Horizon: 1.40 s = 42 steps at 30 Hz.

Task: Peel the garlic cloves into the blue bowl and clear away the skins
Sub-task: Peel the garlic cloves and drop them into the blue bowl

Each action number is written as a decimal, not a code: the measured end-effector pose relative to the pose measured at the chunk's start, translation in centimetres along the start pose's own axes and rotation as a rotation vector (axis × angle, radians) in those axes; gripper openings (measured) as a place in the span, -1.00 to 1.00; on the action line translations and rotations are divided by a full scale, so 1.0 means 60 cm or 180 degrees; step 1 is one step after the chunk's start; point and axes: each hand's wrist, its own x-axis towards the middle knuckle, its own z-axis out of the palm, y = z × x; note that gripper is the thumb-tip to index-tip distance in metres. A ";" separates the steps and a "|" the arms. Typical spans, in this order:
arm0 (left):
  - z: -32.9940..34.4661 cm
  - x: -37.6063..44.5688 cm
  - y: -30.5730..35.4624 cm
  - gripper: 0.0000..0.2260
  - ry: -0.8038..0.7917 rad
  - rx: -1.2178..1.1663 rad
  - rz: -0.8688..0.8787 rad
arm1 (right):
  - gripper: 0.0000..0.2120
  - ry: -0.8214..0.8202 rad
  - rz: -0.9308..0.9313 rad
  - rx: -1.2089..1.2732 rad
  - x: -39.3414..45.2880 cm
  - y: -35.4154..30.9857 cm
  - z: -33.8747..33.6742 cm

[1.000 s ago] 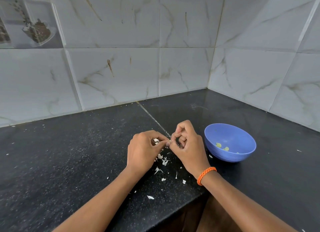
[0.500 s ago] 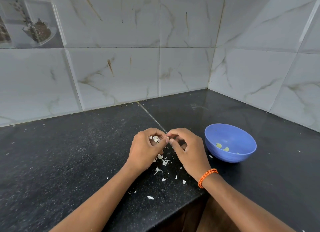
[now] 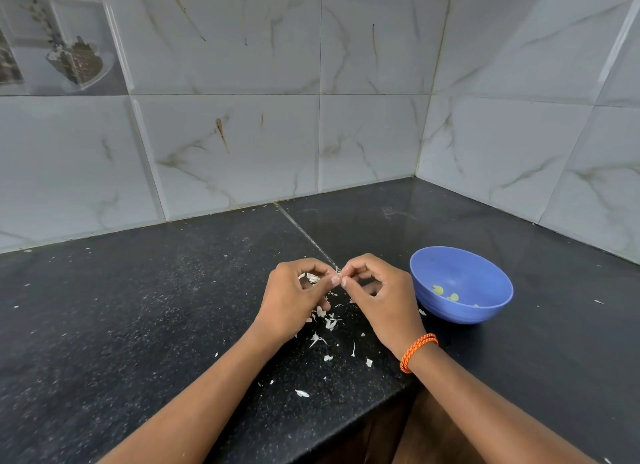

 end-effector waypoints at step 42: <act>-0.001 0.002 -0.004 -0.85 -0.0019 -0.0249 -0.0149 | -0.84 -0.0150 -0.0022 -0.0177 -0.002 0.007 0.001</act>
